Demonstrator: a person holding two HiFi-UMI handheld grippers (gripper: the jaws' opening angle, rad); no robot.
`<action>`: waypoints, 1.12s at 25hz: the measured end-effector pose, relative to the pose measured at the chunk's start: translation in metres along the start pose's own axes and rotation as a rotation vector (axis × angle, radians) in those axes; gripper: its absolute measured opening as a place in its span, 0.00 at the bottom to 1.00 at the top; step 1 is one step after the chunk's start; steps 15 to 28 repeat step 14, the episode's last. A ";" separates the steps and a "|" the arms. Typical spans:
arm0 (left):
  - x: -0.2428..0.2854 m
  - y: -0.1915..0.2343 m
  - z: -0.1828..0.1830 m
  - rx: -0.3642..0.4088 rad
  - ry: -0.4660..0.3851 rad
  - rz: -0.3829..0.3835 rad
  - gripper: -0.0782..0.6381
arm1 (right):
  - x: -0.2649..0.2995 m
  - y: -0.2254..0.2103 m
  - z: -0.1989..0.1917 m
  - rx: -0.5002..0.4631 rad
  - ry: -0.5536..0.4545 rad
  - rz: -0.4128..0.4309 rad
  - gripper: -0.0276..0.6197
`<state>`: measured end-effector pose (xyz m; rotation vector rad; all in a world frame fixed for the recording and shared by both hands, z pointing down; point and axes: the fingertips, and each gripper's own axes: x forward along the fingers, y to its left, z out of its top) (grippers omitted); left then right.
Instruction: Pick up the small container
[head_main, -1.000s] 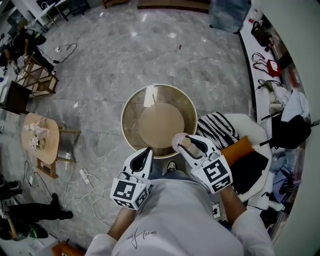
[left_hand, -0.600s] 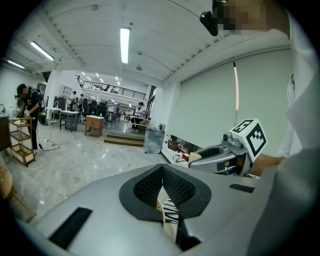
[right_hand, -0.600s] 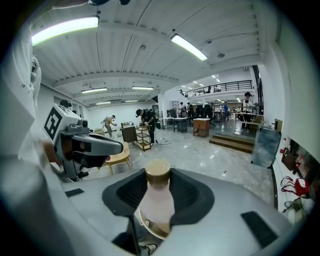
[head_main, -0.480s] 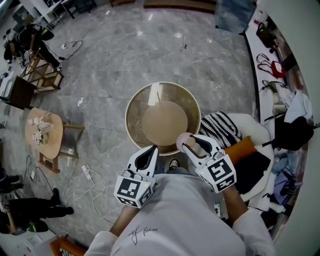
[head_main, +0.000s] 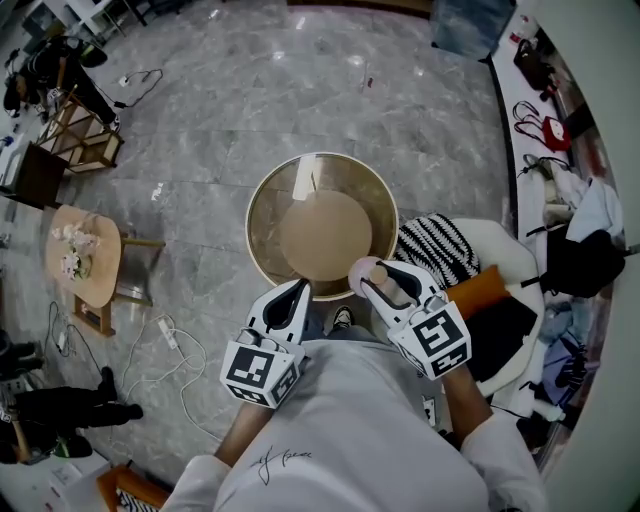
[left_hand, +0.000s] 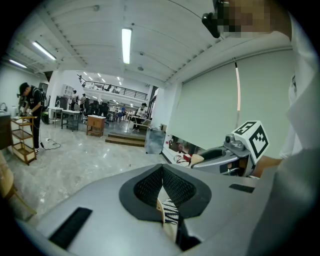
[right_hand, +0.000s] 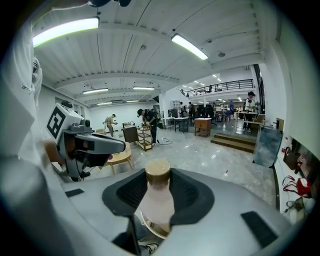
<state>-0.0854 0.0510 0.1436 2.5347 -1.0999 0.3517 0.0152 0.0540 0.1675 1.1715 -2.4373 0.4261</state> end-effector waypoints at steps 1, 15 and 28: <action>0.000 0.000 0.000 0.000 0.000 0.000 0.13 | 0.000 0.001 0.000 0.000 0.000 0.001 0.27; -0.002 -0.003 -0.005 0.008 0.018 -0.009 0.13 | 0.002 0.004 -0.006 0.017 0.013 0.003 0.27; -0.002 -0.003 -0.005 0.008 0.018 -0.009 0.13 | 0.002 0.004 -0.006 0.017 0.013 0.003 0.27</action>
